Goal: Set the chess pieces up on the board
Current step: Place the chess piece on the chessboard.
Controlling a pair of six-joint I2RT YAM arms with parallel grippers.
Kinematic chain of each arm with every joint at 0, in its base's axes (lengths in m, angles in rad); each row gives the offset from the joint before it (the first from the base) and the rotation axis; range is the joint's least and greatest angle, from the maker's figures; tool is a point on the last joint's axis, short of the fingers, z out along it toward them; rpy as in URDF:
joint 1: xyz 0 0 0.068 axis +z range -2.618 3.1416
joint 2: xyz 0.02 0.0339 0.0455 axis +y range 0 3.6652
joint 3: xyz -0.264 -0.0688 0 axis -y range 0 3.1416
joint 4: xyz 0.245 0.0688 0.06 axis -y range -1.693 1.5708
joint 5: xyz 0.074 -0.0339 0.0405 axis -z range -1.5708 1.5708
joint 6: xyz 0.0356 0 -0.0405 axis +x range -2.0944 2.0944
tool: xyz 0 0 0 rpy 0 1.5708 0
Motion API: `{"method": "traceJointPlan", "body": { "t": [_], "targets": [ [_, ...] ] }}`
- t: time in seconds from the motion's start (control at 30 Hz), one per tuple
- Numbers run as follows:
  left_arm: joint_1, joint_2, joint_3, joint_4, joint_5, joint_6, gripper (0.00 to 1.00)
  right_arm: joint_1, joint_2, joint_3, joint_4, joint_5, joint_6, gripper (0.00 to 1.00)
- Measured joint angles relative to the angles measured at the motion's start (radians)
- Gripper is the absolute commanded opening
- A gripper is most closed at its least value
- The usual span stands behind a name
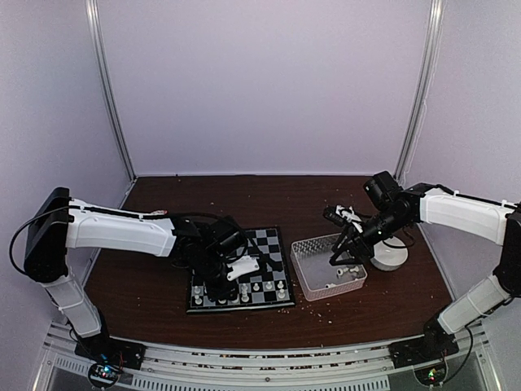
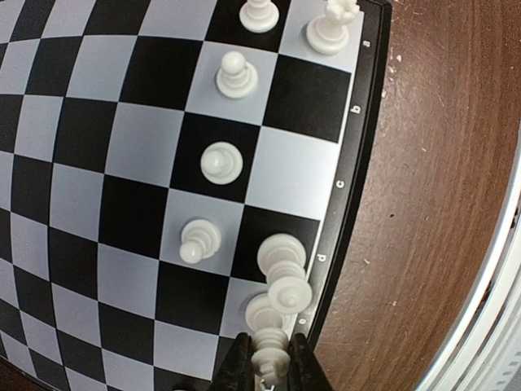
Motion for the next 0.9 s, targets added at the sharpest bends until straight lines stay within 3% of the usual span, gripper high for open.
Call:
{"method": "traceJointPlan", "body": {
  "t": [0.17,0.63,0.9],
  "targets": [
    [0.000,0.000,-0.001,0.011,-0.010,-0.006,0.13,0.000,0.000,0.000,0.000,0.000,0.000,0.57],
    [0.000,-0.007,-0.001,0.012,-0.009,-0.010,0.32,0.000,0.002,0.004,-0.024,0.010,-0.005,0.54],
    [0.000,-0.155,0.028,-0.048,-0.007,0.006,0.38,0.000,0.037,0.097,-0.120,0.251,-0.051,0.44]
  ]
}}
